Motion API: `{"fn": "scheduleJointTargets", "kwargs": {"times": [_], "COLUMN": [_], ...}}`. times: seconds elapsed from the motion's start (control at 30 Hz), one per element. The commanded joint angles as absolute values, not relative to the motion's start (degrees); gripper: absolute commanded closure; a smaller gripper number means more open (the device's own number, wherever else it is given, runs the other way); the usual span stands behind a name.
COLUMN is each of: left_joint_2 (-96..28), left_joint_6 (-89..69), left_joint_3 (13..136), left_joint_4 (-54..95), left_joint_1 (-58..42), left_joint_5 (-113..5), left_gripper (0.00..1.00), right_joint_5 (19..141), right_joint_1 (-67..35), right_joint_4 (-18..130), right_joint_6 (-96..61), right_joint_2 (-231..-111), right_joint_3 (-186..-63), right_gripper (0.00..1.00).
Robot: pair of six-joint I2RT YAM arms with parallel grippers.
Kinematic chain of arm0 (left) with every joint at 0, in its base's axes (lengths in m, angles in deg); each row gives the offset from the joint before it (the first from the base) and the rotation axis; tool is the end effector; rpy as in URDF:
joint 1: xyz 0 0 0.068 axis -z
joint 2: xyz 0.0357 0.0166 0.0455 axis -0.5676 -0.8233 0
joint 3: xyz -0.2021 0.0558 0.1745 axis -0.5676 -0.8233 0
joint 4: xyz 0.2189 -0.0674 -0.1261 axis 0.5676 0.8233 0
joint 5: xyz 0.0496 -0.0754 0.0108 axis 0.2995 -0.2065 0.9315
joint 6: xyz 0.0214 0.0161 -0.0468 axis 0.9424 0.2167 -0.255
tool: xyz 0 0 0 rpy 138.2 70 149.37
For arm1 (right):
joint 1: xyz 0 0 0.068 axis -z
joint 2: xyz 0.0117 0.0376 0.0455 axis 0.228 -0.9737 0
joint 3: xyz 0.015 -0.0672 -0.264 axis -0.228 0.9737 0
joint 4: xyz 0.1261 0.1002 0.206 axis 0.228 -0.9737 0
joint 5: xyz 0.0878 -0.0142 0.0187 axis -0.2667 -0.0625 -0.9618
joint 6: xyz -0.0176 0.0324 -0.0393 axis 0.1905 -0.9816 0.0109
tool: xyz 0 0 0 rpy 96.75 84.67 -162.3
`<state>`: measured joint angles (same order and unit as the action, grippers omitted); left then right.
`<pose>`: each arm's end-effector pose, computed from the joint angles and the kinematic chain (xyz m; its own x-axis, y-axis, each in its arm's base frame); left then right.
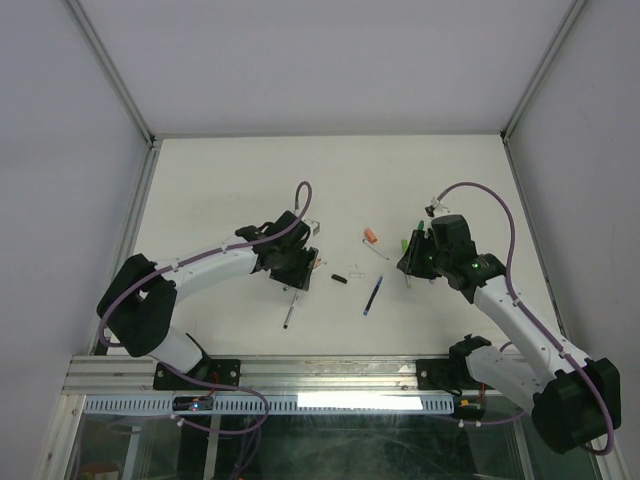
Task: Insert the pens into the pen caps
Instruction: Place the pen at the center of the board, then pick up the pen from the center of the board.
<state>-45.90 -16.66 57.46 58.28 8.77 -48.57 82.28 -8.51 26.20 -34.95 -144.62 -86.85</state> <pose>0.2079 -0.1989 0.1958 -0.8624 0.3764 -0.3384 0.4486 0.8782 -0.1662 0.1786 0.0748 0.2353 -0.8000 0.1236 -0.5871 -0.1070 0.9335 0.3424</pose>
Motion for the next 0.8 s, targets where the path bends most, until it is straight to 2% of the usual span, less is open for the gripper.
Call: {"fn": "scheduleJointTargets", "kwargs": {"times": [0.0,0.6,0.77], "left_joint_2": [-46.5,-52.8,-53.3], "left_joint_6": [-17.3,-19.9,-20.6], "left_joint_3": [56.9,57.7,57.5], "left_joint_4": [57.8,59.6,59.5], "left_joint_1": [10.6,15.4,16.1], "left_joint_5": [-49.6,-41.6,-41.1], "left_gripper": [0.53,0.58,0.65], "right_joint_5": [81.5,81.3,81.4], "right_joint_1": [-8.9,-8.8,-8.8], "right_joint_4": [28.8,29.5,29.4], "right_joint_6": [-34.5,-35.0,-35.0], "right_joint_2": [-144.2,-144.5,-144.2], "right_joint_3": [-87.1,-86.1,-85.9], "right_gripper": [0.67,0.67,0.67]}}
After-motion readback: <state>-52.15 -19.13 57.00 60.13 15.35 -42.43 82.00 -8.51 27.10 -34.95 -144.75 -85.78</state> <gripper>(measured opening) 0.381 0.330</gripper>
